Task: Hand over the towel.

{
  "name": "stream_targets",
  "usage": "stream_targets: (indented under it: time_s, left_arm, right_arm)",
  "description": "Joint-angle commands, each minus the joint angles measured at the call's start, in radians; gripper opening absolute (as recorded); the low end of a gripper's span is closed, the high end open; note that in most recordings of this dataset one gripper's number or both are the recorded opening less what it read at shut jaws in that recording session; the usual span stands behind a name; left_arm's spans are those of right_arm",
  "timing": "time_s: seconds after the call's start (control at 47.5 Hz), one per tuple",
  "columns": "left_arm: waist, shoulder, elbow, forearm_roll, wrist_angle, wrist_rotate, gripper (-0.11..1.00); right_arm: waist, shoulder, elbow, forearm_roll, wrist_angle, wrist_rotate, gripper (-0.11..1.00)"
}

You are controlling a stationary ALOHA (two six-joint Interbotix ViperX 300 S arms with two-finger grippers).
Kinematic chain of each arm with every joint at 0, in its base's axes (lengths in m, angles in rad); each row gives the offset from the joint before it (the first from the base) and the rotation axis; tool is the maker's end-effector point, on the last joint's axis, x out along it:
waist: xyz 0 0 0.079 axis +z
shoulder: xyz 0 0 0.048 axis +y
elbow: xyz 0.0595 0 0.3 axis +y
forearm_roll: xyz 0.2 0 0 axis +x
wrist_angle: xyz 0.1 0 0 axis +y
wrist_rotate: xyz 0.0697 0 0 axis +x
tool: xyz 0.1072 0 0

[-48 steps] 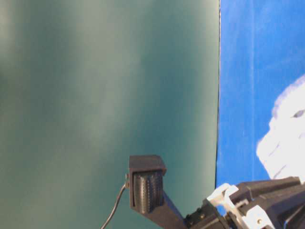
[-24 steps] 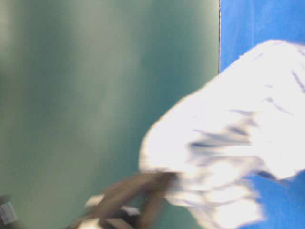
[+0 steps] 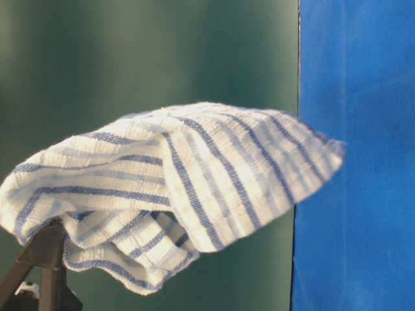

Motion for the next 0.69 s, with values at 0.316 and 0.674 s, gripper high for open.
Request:
stream_targets:
  time_s: [0.316,0.674]
  left_arm:
    - [0.0,0.0,-0.018,0.0,-0.011,0.002,0.06]
    - [0.0,0.002,-0.015,0.0,-0.012,0.002,0.06]
  right_arm:
    - [-0.002,0.15,-0.074,0.002,-0.083,0.009,0.0]
    - [0.006,0.482,-0.279,0.005,-0.092,0.063,0.45]
